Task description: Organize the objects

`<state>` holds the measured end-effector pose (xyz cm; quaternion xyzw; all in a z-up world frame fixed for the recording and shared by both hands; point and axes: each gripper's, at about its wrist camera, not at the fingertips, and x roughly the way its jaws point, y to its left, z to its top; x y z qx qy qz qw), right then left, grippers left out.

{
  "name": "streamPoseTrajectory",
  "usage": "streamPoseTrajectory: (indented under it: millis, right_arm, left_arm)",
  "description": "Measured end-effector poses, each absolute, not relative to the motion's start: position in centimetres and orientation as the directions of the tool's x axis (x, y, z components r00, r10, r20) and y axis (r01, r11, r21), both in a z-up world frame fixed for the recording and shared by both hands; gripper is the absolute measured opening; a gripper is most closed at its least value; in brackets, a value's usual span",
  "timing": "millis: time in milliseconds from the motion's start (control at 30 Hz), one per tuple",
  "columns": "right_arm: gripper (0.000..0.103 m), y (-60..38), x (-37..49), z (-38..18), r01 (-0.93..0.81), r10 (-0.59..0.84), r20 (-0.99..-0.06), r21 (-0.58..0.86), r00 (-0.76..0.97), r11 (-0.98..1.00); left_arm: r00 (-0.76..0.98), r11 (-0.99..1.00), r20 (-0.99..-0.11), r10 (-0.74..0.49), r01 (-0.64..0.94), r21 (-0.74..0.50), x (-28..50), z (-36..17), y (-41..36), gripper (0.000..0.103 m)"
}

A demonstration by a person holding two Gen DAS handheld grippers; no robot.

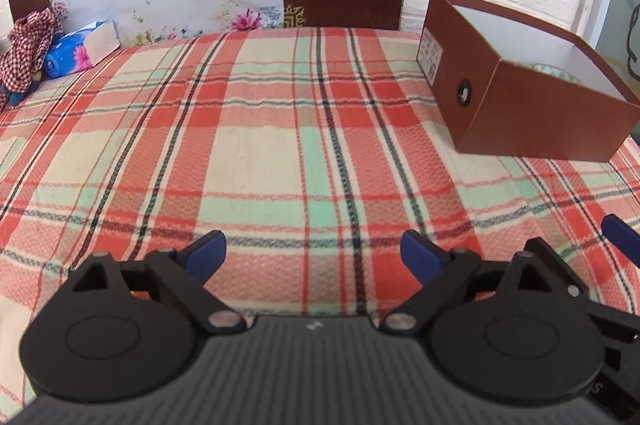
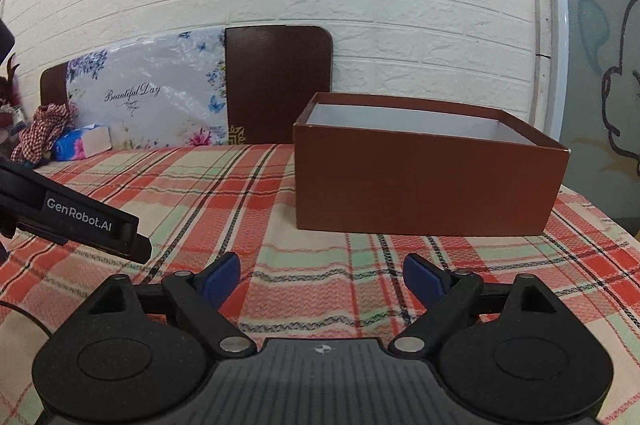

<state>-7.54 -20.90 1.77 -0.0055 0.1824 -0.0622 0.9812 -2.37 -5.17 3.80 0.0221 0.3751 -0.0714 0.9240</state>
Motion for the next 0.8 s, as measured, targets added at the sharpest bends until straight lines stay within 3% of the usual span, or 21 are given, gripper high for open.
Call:
streamPoseTrajectory:
  millis: [467, 600, 800]
  right_arm:
    - [0.089, -21.3, -5.6, 0.5, 0.118, -0.098, -0.483, 0.010, 0.870, 0.993]
    - [0.089, -21.8, -5.5, 0.3, 0.121, -0.084, -0.501, 0.043, 0.861, 0.992]
    - [0.092, -21.9, -5.4, 0.2, 0.106, -0.063, -0.514, 0.055, 0.856, 0.993]
  left_arm:
    - [0.672, 0.999, -0.739, -0.052, 0.030, -0.044, -1.2, 1.2, -0.7, 0.096]
    - [0.675, 0.999, -0.737, -0.034, 0.035, -0.015, -1.2, 0.8, -0.8, 0.103]
    - [0.672, 0.999, -0.740, -0.032, 0.041, -0.007, -0.7, 0.4, -0.8, 0.103]
